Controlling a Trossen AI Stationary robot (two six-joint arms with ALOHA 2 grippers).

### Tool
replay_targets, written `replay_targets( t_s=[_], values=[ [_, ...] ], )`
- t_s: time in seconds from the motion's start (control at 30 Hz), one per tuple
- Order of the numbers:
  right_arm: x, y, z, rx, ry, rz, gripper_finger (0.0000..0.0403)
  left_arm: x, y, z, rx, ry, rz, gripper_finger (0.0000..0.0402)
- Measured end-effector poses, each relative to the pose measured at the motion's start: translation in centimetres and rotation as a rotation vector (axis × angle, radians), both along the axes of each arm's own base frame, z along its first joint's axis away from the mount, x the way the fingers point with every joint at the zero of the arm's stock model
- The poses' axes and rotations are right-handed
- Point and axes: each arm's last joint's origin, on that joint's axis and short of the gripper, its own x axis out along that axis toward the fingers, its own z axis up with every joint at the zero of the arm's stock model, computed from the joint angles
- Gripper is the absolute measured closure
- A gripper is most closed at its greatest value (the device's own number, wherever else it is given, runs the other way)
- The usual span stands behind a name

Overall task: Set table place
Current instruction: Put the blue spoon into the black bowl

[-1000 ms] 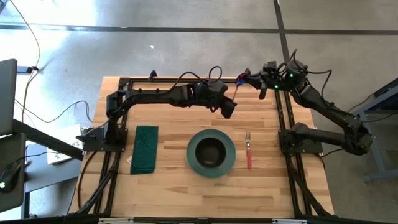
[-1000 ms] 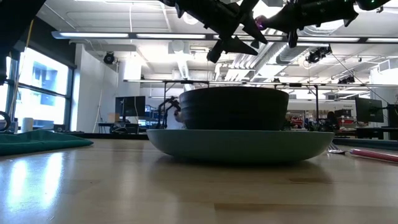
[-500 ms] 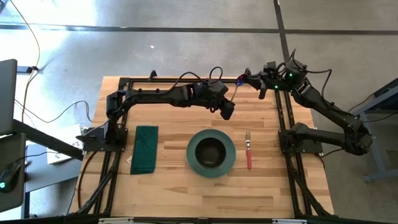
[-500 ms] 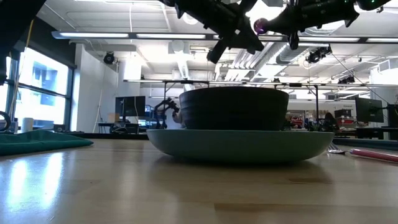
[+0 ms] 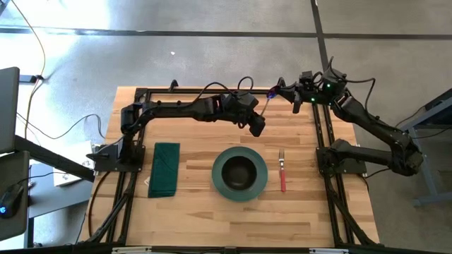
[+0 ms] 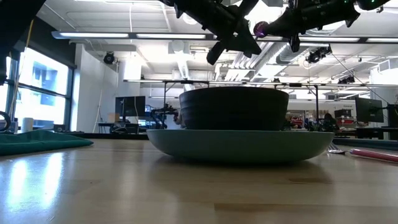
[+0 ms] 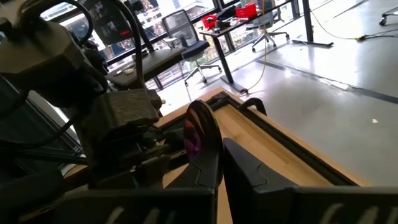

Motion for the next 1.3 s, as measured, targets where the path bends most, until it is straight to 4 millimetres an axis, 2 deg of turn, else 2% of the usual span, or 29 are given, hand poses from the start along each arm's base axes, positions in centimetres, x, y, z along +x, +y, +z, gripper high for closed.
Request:
replay_targets(
  t_s=[0.43, 1.3],
  values=[
    [-0.2, -0.1, -0.6, 0.005, 0.068, -0.062, 0.0403, -0.1, 0.0, 0.0, 0.002, 0.009, 0.003, 0.0401],
    [0.3, 0.8, -1.2, 0.007, 0.123, 0.037, 0.0403, -0.2, -0.2, 0.1, 0.004, 0.008, -0.006, 0.0402]
  ],
)
